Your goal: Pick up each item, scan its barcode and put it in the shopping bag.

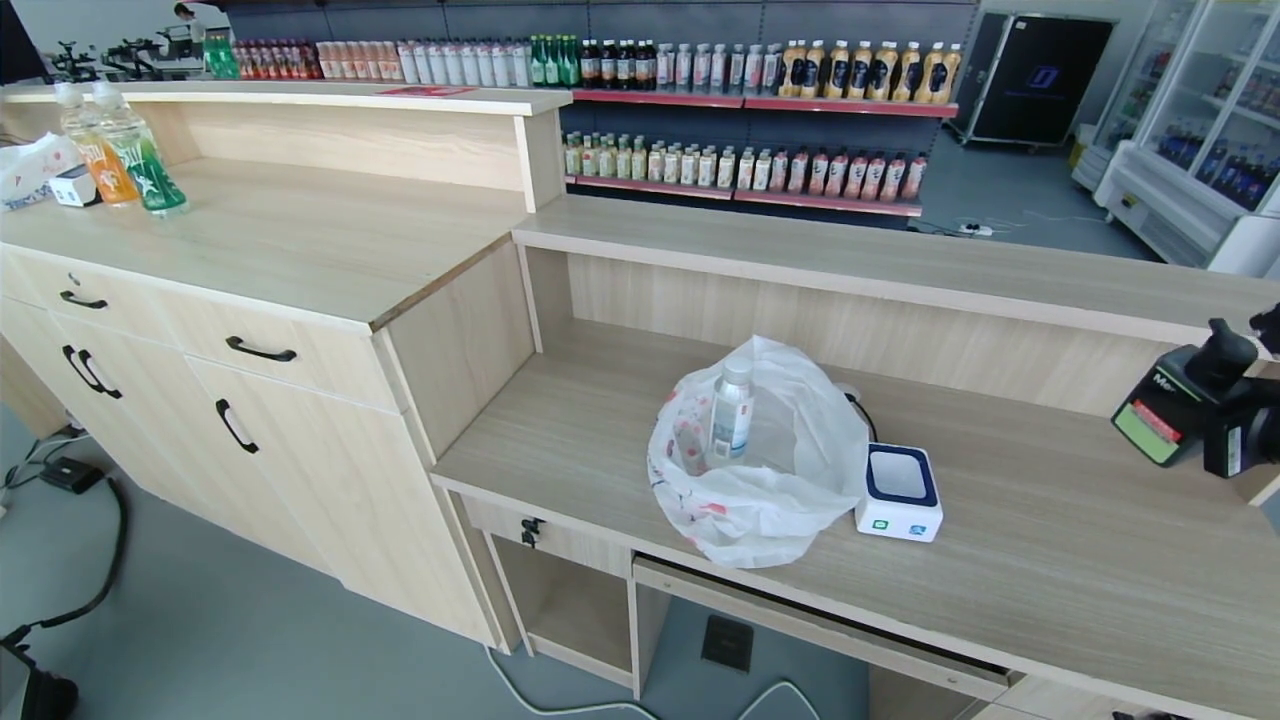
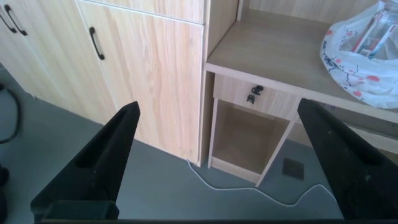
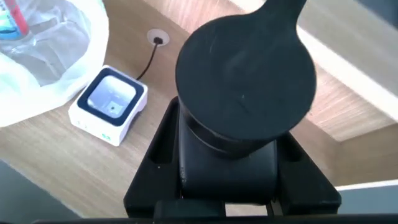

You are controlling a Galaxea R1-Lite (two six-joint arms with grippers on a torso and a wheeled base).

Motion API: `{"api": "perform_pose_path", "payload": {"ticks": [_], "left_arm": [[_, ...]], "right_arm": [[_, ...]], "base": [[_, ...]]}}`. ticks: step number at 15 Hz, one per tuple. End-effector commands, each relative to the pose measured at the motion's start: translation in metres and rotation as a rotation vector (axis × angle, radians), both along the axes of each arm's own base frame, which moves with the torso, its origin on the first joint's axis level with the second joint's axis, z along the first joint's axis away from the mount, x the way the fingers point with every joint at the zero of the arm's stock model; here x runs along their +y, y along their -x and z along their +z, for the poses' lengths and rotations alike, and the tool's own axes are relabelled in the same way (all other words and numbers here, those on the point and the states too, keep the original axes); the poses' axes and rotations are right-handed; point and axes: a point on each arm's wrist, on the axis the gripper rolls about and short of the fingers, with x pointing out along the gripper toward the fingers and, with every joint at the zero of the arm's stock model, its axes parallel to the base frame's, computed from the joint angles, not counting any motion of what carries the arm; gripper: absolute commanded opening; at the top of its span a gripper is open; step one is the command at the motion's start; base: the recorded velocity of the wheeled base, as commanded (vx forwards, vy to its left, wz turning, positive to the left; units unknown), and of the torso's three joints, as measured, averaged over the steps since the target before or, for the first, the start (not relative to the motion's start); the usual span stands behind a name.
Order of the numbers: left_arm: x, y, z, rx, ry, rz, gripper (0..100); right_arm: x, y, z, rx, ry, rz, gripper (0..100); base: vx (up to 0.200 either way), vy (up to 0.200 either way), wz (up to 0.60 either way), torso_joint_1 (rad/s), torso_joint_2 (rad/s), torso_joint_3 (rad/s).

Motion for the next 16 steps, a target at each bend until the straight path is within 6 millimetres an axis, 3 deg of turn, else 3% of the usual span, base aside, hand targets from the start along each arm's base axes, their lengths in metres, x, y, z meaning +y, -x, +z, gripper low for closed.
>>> {"api": "perform_pose_path", "payload": {"ticks": [1,5,8,11,14,16], "left_arm": [[0.0,0.0,0.0,0.0,0.0,0.001,100],[0.0,0.0,0.0,0.0,0.0,0.0,100],[0.0,0.0,0.0,0.0,0.0,0.0,100],[0.0,0.0,0.0,0.0,0.0,0.001,100],[0.0,0.0,0.0,0.0,0.001,0.0,100],[0.0,0.0,0.0,0.0,0.001,0.001,100]], "right_arm": [[0.0,0.002,0.008,-0.043,0.029,-0.044,0],[0.005,-0.007,0.016,-0.093,0.068,-0.264,0],[0.016,-0.007,0.022,-0.168,-0.008,-0.417,0],[0.042,-0.01,0.032,-0.272,-0.122,-0.387,0],[0.053,-0.01,0.034,-0.271,-0.143,-0.335,0],[0.069,-0.011,0.034,-0.253,-0.188,-0.279,0]], "base": [[0.0,0.0,0.0,0.0,0.0,0.0],[0.0,0.0,0.0,0.0,0.0,0.0],[0.0,0.0,0.0,0.0,0.0,0.0],[0.0,0.0,0.0,0.0,0.0,0.0],[0.0,0.0,0.0,0.0,0.0,0.0],[0.0,0.0,0.6,0.0,0.0,0.007]]}}
